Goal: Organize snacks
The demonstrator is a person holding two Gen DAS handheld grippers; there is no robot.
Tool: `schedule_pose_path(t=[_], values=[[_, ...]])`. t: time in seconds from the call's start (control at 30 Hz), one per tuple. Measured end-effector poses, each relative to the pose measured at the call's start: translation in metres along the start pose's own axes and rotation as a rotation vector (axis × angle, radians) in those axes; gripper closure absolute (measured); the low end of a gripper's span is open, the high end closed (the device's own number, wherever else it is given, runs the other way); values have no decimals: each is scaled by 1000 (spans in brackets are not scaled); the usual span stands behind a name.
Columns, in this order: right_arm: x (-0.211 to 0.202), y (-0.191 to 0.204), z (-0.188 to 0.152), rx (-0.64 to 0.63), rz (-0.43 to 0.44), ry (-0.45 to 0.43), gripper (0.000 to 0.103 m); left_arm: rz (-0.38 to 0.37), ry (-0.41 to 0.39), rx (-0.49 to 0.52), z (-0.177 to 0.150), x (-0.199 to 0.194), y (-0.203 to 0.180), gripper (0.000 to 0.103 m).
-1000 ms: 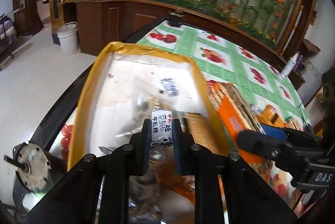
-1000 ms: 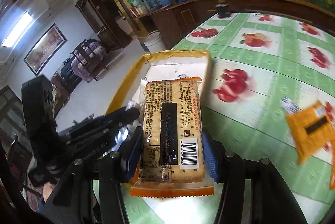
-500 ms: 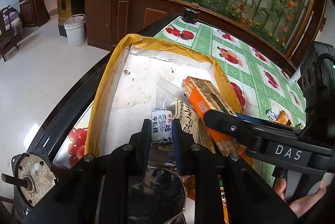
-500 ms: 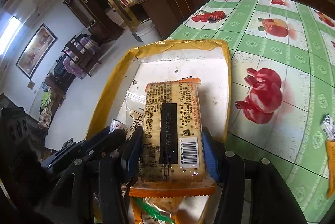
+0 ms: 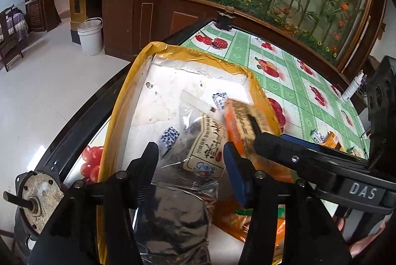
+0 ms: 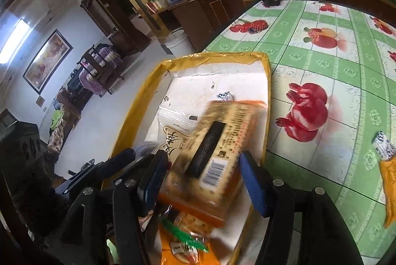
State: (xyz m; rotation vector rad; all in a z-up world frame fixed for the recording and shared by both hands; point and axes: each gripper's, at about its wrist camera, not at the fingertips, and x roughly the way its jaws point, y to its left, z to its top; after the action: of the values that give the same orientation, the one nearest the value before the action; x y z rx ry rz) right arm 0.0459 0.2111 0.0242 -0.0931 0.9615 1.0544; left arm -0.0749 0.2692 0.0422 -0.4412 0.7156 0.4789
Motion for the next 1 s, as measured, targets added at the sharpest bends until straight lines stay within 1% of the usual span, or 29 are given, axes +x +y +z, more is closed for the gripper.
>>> schedule_pose_path(t=[0.23,0.47,0.7,0.83,1.0], values=[[-27,0,-5,0,39,-35,40,16,-23,20,2,-11,-13,50],[-52,-12,-11,30,78,-59,38,21,-52,43,3,-24,-29,50],[-78,-39,-23,70,81,-77,38,1,-69,94,2,-34,-56,50],[-94,-58,-33,94,71,-86,38,-19,-67,141,-1,-37,-78,50],[-122,-101,-50,152,45,-101,38,-53,-49,217,-9,-35,-115,50]])
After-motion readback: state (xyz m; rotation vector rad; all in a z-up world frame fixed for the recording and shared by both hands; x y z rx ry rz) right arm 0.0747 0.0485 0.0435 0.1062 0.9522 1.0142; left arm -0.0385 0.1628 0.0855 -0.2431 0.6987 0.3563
